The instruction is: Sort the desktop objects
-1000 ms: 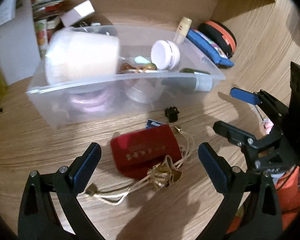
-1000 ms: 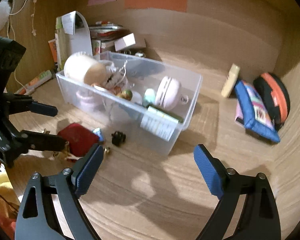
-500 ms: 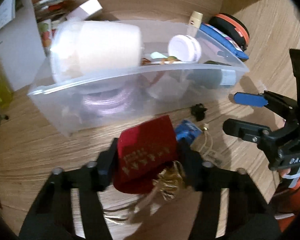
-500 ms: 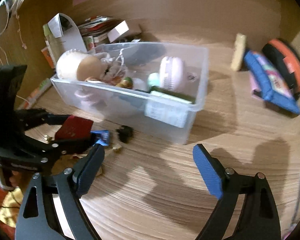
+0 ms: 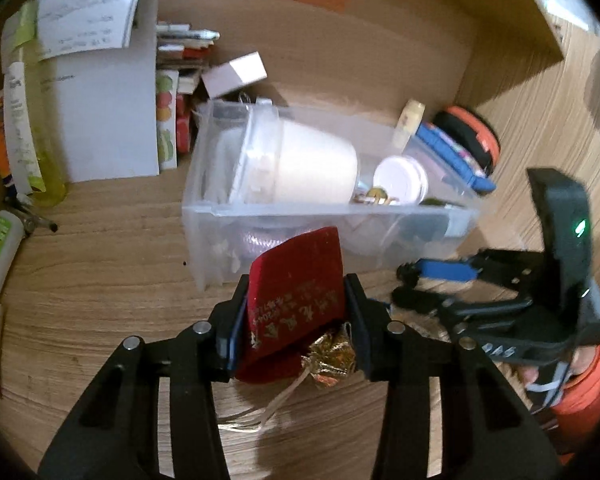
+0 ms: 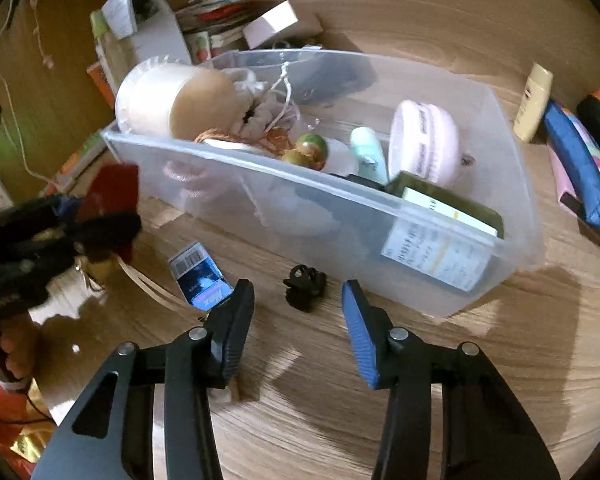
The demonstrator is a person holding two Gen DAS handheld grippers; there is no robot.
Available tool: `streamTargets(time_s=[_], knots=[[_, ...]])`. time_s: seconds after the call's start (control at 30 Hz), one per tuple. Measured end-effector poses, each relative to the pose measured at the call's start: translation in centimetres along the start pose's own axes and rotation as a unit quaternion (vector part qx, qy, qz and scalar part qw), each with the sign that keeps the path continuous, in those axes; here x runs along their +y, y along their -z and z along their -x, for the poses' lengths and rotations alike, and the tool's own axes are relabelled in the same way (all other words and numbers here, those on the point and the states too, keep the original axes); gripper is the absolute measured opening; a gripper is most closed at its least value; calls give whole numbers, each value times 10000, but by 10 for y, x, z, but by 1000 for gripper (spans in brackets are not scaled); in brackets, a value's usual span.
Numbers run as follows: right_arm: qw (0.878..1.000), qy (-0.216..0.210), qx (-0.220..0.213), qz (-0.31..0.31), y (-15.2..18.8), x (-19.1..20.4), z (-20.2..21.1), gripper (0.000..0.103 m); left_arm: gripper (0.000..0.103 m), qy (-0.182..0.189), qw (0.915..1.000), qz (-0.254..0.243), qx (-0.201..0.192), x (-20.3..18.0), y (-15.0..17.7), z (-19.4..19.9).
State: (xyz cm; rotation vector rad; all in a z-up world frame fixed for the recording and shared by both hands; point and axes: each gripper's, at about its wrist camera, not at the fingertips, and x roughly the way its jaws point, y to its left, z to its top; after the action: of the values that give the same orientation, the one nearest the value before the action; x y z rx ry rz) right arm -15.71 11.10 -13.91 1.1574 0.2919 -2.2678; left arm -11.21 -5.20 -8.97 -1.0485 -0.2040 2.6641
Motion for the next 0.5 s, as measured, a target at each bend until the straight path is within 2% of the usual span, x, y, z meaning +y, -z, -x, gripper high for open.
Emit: streamTargets(time_s=[0.17, 0.23, 0.27, 0.4, 0.5], knots=[[9993, 196, -35, 303, -2, 13, -5, 33, 43, 188, 9993, 70, -329, 2, 0, 15], [9991, 158, -66, 378, -5, 16, -7, 21, 43, 164, 9991, 40, -393, 0, 1, 18], [9990, 148, -74, 421, -6, 17, -8, 19, 43, 134, 9991, 16, -414, -2, 2, 19], [9990, 24, -129, 434, -5, 16, -6, 18, 43, 102, 9993, -55, -348, -5, 5, 21], [9990, -44, -190, 410, -1, 13, 2, 18, 43, 52, 9999, 24, -85, -10, 2, 16]])
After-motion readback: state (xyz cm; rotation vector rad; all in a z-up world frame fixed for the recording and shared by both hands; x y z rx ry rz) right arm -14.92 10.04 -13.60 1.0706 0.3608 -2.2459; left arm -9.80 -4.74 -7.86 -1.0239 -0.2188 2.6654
